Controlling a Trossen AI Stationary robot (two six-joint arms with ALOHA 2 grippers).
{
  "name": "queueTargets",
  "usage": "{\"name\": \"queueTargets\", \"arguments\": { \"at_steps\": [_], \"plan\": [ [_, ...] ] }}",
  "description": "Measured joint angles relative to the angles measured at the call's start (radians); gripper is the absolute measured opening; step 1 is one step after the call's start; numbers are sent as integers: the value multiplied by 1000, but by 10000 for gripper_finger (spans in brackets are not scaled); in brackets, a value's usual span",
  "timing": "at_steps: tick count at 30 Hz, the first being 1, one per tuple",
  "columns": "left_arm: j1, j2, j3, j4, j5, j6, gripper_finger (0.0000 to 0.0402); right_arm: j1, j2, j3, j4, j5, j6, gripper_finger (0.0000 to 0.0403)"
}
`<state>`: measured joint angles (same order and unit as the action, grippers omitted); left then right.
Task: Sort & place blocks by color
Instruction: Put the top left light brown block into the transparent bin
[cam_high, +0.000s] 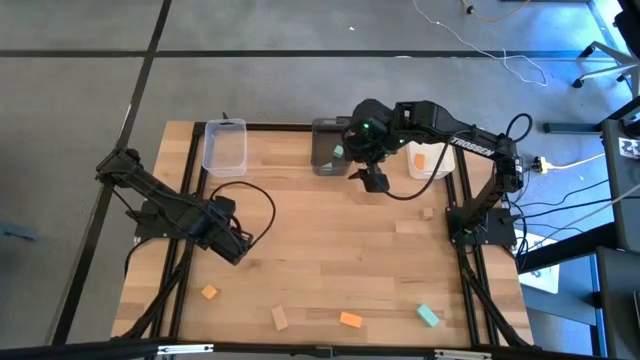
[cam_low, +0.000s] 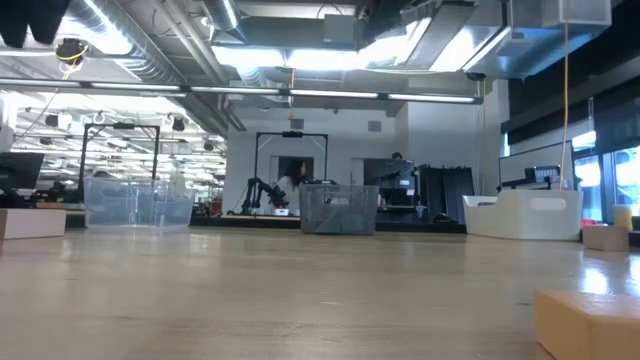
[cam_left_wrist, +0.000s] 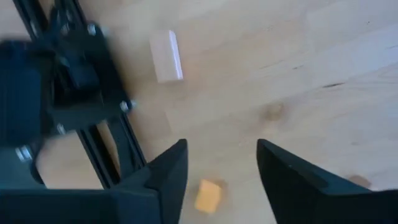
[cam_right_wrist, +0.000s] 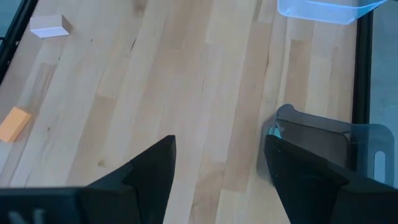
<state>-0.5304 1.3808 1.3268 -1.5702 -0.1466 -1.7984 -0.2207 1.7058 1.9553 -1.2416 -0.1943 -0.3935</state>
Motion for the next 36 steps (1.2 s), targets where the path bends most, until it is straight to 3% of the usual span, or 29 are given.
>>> {"name": "queueTargets", "arguments": {
  "at_steps": [3, 19, 36],
  "plan": [
    [-2, 0, -56, -1, -46, 34, 198, 0, 0, 0, 14, 0, 0, 245],
    [88, -2, -348, 140, 8, 1, 194, 0, 0, 0, 20, 0, 0, 245],
    [234, -2, -528, 338, 7, -5, 196, 0, 0, 0, 31, 0, 0, 245]
  ]
}}
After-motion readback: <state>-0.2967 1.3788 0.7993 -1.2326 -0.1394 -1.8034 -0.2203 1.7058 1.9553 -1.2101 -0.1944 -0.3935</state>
